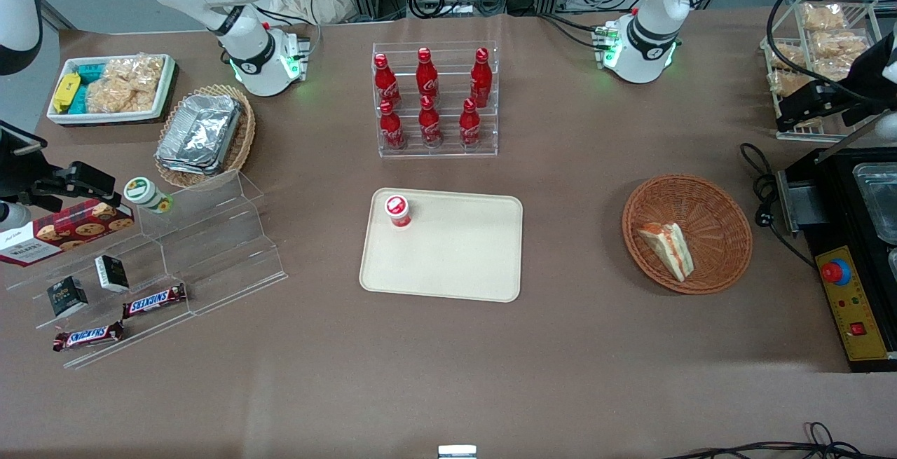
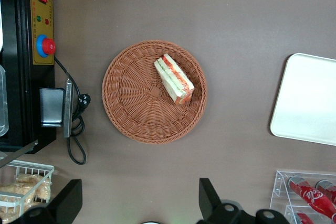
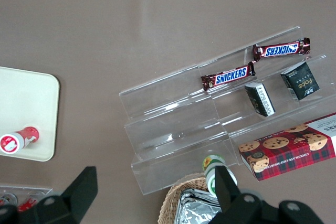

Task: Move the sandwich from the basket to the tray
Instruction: 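Move the left gripper down over the sandwich in the wicker basket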

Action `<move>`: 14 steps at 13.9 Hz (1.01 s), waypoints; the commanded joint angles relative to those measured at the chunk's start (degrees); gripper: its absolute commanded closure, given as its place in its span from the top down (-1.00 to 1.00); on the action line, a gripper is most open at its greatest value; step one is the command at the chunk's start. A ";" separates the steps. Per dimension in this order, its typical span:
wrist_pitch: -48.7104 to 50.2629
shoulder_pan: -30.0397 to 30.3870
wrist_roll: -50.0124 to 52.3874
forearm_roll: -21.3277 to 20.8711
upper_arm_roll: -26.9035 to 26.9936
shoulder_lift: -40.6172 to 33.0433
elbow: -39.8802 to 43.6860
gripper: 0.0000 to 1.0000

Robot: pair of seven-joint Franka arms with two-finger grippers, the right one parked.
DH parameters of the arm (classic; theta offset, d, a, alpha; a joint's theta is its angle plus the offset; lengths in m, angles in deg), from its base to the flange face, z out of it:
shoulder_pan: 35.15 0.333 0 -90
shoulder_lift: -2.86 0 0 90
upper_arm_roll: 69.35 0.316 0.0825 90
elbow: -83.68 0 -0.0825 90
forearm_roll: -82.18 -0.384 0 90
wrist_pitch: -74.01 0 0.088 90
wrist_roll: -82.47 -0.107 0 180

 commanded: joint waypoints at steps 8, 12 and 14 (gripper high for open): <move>-0.61 0.66 -0.24 0.21 0.19 3.33 -0.72 1.00; -7.01 -0.04 9.67 0.12 -0.24 11.14 -1.33 1.00; -10.97 -1.35 17.38 0.03 -0.42 15.54 -2.30 1.00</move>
